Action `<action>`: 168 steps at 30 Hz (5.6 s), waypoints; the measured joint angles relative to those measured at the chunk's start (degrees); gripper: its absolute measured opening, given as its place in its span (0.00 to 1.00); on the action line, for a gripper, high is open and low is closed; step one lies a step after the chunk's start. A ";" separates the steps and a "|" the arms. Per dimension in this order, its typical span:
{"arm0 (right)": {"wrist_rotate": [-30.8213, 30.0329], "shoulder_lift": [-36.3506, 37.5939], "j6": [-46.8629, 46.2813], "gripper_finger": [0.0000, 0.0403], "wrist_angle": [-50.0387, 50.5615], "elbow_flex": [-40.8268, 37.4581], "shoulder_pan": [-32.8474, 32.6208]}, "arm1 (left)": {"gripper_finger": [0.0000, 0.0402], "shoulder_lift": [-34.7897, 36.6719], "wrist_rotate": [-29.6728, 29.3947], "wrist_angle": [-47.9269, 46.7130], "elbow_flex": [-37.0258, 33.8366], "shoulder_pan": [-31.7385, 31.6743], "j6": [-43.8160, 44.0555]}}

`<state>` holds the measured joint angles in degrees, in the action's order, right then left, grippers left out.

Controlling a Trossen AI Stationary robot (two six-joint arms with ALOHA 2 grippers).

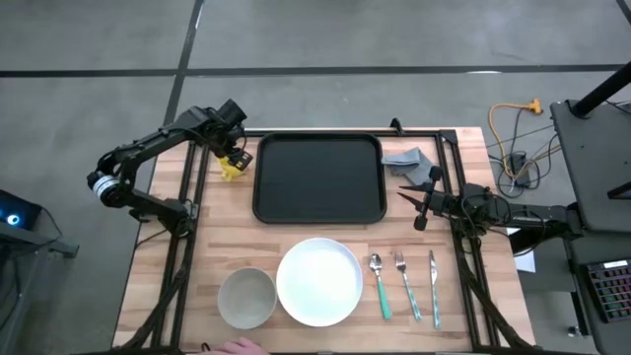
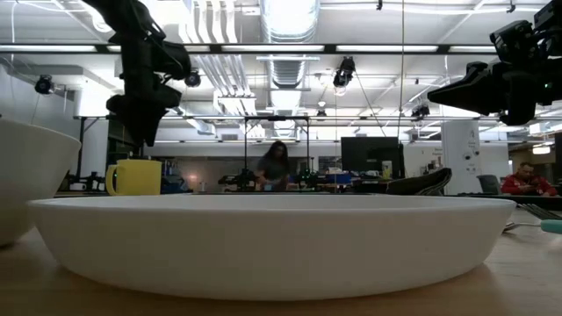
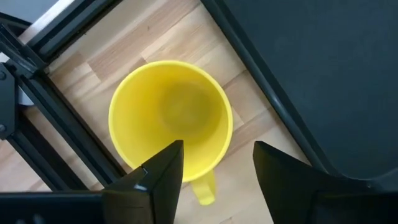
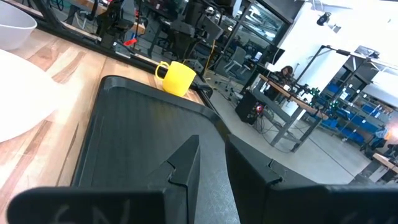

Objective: Set up tray
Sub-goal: Put the yellow mug on the black serving tray

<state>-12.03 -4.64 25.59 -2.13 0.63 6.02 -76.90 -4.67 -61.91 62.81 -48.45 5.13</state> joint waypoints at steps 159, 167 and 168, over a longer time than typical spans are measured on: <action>-0.02 -0.02 -0.05 0.17 0.00 -0.01 0.02 | 0.00 -34.38 -4.46 -3.60 33.44 11.13 -15.81; -0.02 -0.01 -0.05 0.17 -0.01 0.00 0.02 | 0.00 -34.40 -4.46 -3.57 33.44 11.01 -17.09; -0.01 -0.01 -0.02 0.17 -0.02 0.01 0.01 | 0.00 -34.38 -4.46 -3.56 33.44 10.99 -17.09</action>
<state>-12.05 -4.66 25.57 -2.15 0.64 6.03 -111.28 -9.13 -65.47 96.25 -37.46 -11.97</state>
